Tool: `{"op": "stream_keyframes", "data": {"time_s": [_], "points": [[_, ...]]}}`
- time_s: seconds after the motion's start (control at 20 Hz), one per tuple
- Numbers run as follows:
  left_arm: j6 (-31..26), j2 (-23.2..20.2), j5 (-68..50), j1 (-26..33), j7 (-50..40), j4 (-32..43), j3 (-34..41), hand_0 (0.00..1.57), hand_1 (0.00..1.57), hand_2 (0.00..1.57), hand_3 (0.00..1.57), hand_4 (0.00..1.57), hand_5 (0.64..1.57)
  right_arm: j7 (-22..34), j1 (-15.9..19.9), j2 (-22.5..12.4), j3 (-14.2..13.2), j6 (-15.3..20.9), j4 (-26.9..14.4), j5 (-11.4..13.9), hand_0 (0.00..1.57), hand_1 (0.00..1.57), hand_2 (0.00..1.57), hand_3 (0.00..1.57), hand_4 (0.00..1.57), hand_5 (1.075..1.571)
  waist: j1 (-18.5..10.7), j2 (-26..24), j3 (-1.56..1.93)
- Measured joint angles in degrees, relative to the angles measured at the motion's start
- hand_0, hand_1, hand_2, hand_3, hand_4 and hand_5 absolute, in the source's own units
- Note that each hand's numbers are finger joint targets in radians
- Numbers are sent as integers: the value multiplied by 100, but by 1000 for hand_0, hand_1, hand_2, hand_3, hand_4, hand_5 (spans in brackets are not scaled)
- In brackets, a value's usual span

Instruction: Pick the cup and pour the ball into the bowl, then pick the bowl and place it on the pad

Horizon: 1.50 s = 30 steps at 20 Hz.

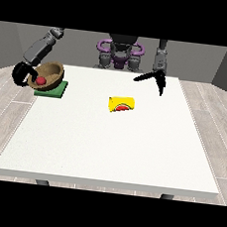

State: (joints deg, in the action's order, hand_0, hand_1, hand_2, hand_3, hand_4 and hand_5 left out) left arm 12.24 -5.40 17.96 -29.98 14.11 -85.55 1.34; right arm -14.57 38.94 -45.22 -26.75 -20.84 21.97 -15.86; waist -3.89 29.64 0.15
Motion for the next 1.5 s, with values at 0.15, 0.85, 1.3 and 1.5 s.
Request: {"op": "stream_keyframes", "data": {"time_s": [0.15, 0.85, 1.3, 1.5], "points": [[0, 14, 9, 52, -161, -179, -22, 0, 0, 0, 0, 0, 1565, 83, 137, -33, -62, -63, -156, -65, 1571, 1571, 1571, 0, 836, 1569, 34, -20, -3], [-189, 90, -109, 421, -535, -670, -150, 0, 0, 0, 0, 0, 1565, 277, 78, 47, 135, -60, -397, 93, 1571, 1571, 1571, 1207, 675, 1558, 21, -354, -6], [-222, 26, -129, 566, -566, -1035, -126, 0, 0, 0, 0, 0, 1566, 430, 51, -587, 241, 361, -509, 382, 0, 0, 429, 263, 0, 1481, 23, -137, -7], [-269, -28, -192, 607, -604, -1180, -61, 0, 0, 0, 0, 0, 1567, 426, 96, -707, 265, 455, -515, 452, 0, 0, 376, 158, 0, 1488, 58, -101, -8]]}}
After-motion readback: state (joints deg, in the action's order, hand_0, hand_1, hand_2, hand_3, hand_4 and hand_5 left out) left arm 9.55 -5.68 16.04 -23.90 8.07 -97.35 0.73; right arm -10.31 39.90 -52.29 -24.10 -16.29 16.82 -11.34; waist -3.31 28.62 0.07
